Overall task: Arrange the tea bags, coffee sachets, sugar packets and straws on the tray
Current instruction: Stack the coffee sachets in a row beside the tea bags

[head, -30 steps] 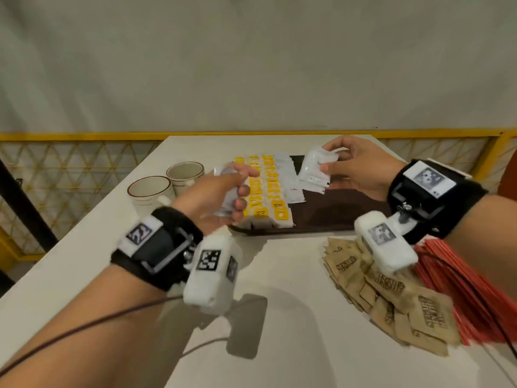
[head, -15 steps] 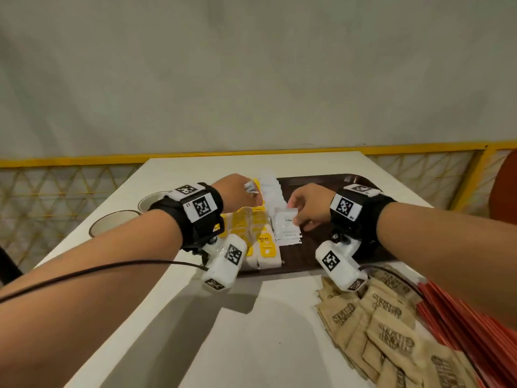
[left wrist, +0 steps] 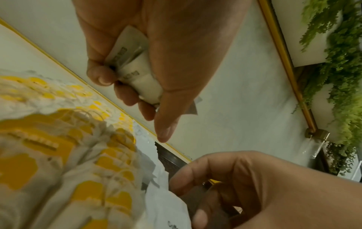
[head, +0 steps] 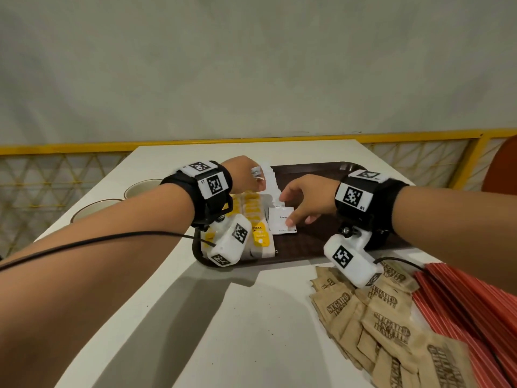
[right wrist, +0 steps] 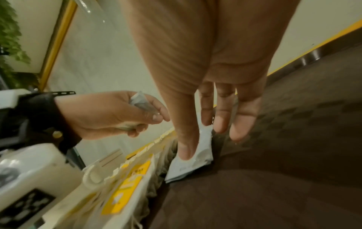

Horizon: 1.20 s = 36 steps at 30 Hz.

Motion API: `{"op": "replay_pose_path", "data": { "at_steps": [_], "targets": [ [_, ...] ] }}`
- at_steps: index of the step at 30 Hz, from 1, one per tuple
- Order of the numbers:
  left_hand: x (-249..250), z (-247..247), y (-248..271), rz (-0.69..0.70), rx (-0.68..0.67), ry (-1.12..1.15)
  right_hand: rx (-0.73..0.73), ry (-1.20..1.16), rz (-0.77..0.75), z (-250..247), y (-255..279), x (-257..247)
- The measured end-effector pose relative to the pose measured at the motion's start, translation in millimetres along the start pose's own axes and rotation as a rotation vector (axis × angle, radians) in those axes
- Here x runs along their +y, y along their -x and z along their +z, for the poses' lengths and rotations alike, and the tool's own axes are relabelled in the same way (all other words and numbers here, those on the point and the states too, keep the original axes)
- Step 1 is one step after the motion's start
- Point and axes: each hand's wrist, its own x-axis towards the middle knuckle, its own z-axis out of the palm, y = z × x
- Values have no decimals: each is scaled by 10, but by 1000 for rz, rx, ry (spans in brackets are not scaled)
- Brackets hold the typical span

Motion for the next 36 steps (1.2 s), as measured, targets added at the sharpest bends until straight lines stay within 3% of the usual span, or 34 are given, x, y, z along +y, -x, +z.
{"op": "replay_pose_path", "data": {
  "at_steps": [11, 26, 32, 36],
  "targets": [
    [121, 201, -108, 51, -186, -287, -29, 249, -46, 105, -24, 12],
    [207, 242, -181, 8, -183, -348, -1, 318, -74, 141, -6, 19],
    [208, 209, -165, -13, -131, -332, -12, 90, -35, 118, -29, 90],
    [229, 184, -204, -25, -167, -278, 21, -82, 20, 79, -61, 112]
  ]
}}
